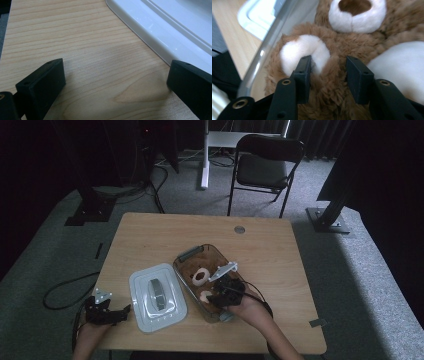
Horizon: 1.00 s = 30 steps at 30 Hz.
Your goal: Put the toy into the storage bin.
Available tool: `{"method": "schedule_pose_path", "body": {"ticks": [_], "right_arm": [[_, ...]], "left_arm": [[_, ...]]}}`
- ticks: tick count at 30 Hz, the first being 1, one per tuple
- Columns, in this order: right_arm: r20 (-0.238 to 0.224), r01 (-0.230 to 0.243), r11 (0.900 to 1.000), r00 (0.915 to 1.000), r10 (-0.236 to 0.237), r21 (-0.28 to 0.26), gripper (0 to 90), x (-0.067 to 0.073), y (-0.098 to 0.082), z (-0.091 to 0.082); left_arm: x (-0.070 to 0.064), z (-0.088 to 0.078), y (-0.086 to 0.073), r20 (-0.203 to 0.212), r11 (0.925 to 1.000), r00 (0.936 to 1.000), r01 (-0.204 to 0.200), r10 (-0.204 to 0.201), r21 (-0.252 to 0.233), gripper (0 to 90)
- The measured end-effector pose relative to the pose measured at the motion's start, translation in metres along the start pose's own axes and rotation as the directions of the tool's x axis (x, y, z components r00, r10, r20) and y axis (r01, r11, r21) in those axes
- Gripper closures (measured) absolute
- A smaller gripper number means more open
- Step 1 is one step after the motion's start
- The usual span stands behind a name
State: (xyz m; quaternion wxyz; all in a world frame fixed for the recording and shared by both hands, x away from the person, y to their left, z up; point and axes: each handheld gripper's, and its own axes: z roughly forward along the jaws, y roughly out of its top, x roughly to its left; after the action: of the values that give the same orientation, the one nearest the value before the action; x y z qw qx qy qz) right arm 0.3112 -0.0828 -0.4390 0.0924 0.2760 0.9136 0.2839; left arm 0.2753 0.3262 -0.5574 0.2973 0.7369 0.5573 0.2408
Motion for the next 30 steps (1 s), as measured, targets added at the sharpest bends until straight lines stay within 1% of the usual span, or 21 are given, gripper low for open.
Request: {"method": "schedule_pose_path", "body": {"ticks": [2, 4, 6, 7, 8, 9, 11, 13, 14, 16, 17, 19, 20, 22, 23, 25, 27, 28, 29, 30], "right_arm": [[0.033, 0.034, 0.999, 0.9989, -0.035, 0.03, 56.6, 0.004, 0.001, 0.006], [0.045, 0.058, 0.997, 0.9972, -0.06, 0.06, 56.7, 0.007, 0.003, 0.008], [0.052, 0.068, 0.995, 0.996, -0.072, 0.069, 56.6, 0.009, 0.004, 0.008], [0.054, 0.07, 0.995, 0.9958, -0.074, 0.064, 55.8, 0.009, 0.004, 0.008], [0.053, 0.063, 0.997, 0.9965, -0.065, 0.05, 54.7, 0.01, 0.003, 0.007], [0.042, 0.051, 0.998, 0.9978, -0.052, 0.031, 53.4, 0.009, 0.002, 0.005], [0.017, 0.011, 1.0, 0.9998, -0.011, -0.009, 50.7, 0.004, -0.001, -0.001], [-0.034, -0.027, 0.999, 0.9991, 0.025, -0.045, 49.8, -0.001, -0.004, -0.009], [-0.044, -0.031, 0.998, 0.9986, 0.028, -0.054, 49.0, -0.002, -0.004, -0.014], [-0.064, -0.04, 0.995, 0.9974, 0.034, -0.091, 48.3, -0.006, -0.005, -0.026], [-0.064, -0.049, 0.993, 0.9971, 0.042, -0.112, 48.3, -0.008, -0.005, -0.032], [-0.044, -0.061, 0.988, 0.9975, 0.056, -0.141, 48.4, -0.014, -0.005, -0.043], [-0.037, -0.075, 0.985, 0.9968, 0.07, -0.154, 48.4, -0.019, -0.006, -0.048], [-0.014, -0.105, 0.98, 0.9945, 0.104, -0.17, 48.4, -0.029, -0.009, -0.054], [-0.01, -0.118, 0.978, 0.993, 0.118, -0.171, 48.4, -0.033, -0.01, -0.055], [-0.013, -0.129, 0.978, 0.9916, 0.129, -0.166, 48.4, -0.037, -0.012, -0.052], [-0.018, -0.128, 0.98, 0.9918, 0.126, -0.153, 48.6, -0.038, -0.011, -0.046], [-0.012, -0.123, 0.981, 0.9924, 0.123, -0.15, 49.4, -0.038, -0.011, -0.044], [0.004, -0.111, 0.983, 0.9936, 0.113, -0.146, 49.8, -0.038, -0.01, -0.039], [0.009, -0.115, 0.983, 0.9931, 0.117, -0.14, 50.2, -0.038, -0.01, -0.036]], "left_arm": [[0.0, 0.0, 0.0, 0.0, 1.0, 1.0, 0.0, 0.0, 0.0, 2.5], [0.0, 0.0, 0.0, 0.0, 1.0, 1.0, 0.0, 0.0, 0.0, 2.5], [0.0, 0.0, 0.0, 0.0, 1.0, 1.0, 0.0, 0.0, 0.0, 2.5], [0.0, 0.0, 0.0, 0.0, 1.0, 1.0, 0.0, 0.0, 0.001, 2.5], [0.0, 0.0, 0.0, 0.0, 1.0, 1.0, 0.0, 0.0, 0.001, 2.5], [0.0, 0.0, 0.0, 0.0, 1.0, 1.0, 0.0, 0.0, 0.001, 2.5], [0.0, 0.0, 0.0, 0.0, 1.0, 1.0, 0.0, 0.0, 0.001, 2.5], [0.0, 0.0, 0.0, 0.0, 1.0, 1.0, 0.0, 0.0, 0.001, 2.5], [0.0, 0.0, 0.0, 0.0, 1.0, 1.0, -0.003, 0.003, 0.003, 2.4], [0.0, 0.0, 0.0, 0.0, 1.0, 1.0, 0.0, 0.0, 0.001, 2.5], [0.0, 0.0, 0.0, 0.0, 1.0, 1.0, 0.0, 0.0, 0.001, 2.5], [0.0, 0.0, 0.0, 0.0, 1.0, 1.0, -0.001, 0.001, 0.001, 2.5], [0.0, 0.0, 0.0, 0.0, 1.0, 1.0, 0.0, 0.0, 0.0, 2.5], [0.0, 0.0, 0.0, 0.0, 1.0, 1.0, 0.0, 0.0, 0.001, 2.5], [0.0, 0.0, 0.0, 0.0, 1.0, 1.0, 0.0, 0.0, 0.001, 2.5], [0.0, 0.0, 0.0, 0.0, 1.0, 1.0, 0.0, 0.0, 0.0, 2.5], [0.0, 0.0, 0.0, 0.001, 1.0, 1.0, 0.0, 0.0, 0.001, 2.5], [0.0, 0.0, 0.0, 0.0, 1.0, 1.0, -0.001, 0.001, 0.001, 2.5], [0.0, 0.0, 0.0, 0.0, 1.0, 1.0, -0.001, 0.001, 0.001, 2.5], [0.0, 0.0, 0.0, 0.0, 1.0, 1.0, -0.001, 0.001, 0.0, 2.5]]}}
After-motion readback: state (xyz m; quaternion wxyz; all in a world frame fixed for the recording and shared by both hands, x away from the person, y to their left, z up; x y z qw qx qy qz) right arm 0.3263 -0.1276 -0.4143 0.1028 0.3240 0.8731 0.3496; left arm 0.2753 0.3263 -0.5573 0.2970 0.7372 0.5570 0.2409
